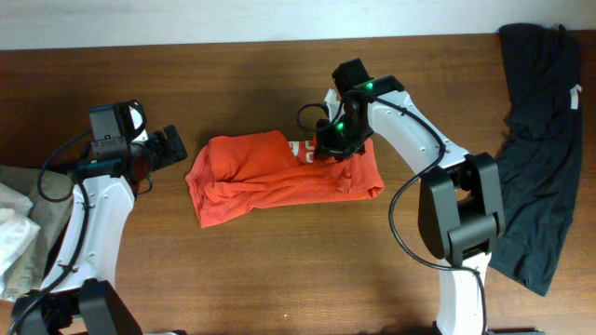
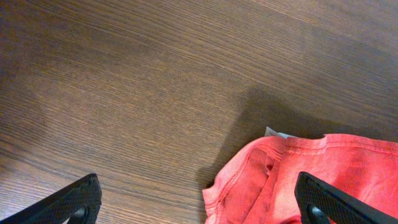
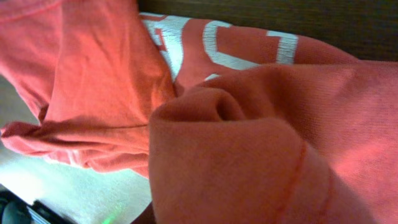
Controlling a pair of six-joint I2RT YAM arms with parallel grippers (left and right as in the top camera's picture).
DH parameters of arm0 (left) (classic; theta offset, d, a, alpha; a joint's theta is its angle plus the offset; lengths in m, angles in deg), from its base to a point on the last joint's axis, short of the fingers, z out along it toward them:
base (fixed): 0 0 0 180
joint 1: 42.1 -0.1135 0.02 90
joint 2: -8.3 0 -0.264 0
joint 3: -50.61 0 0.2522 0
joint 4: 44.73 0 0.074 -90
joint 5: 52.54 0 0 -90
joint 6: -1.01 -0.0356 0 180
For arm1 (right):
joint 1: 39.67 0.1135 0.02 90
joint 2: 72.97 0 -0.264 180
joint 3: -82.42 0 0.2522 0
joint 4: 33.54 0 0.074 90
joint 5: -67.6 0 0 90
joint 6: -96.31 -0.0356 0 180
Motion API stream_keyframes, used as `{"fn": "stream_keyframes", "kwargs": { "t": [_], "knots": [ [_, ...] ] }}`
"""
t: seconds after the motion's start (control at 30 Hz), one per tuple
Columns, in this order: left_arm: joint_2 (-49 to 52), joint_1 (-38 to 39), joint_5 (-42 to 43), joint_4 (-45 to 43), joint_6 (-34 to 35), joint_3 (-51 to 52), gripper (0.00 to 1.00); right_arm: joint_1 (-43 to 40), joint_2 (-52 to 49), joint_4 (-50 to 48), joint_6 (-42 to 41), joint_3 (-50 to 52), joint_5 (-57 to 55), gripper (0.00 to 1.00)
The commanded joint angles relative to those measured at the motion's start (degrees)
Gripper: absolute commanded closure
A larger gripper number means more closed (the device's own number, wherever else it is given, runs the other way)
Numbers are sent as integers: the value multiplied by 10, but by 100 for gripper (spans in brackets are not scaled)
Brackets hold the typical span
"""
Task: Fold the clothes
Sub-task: 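Grasp the strip's right end with the right gripper and fold it leftward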
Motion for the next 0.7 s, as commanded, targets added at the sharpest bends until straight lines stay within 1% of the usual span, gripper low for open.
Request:
{"fn": "stream_keyframes", "kwargs": {
  "t": [0.0,0.13,0.2,0.3,0.33,0.4,0.43,0.5,0.6,0.63,0.67],
  "knots": [
    [-16,-3,9,4,1,-6,1,0,18,-3,-22,-10,-14,96],
    [-16,-3,9,4,1,-6,1,15,18,-23,-32,-10,-14,96],
    [-16,-3,9,4,1,-6,1,28,18,-43,-55,-10,-12,96],
    [-16,-3,9,4,1,-6,1,53,18,-69,-66,-10,-15,96],
    [-16,-3,8,4,1,-6,1,65,18,-78,-68,-10,-16,91],
    [-16,-3,9,4,1,-6,1,72,18,-81,-67,-10,-16,68],
    [-16,-3,8,4,1,-5,1,75,18,-83,-67,-10,-14,62],
    [-16,-3,8,4,1,-5,1,86,18,-92,-68,-10,-12,65],
    [-16,-3,8,4,1,-5,1,90,18,-113,-67,-12,-15,81],
    [-16,-3,8,4,1,-5,1,83,18,-116,-58,-18,-16,80],
    [-14,-3,7,1,-3,-5,1,63,19,-111,-49,-38,-16,73]
  ]
}}
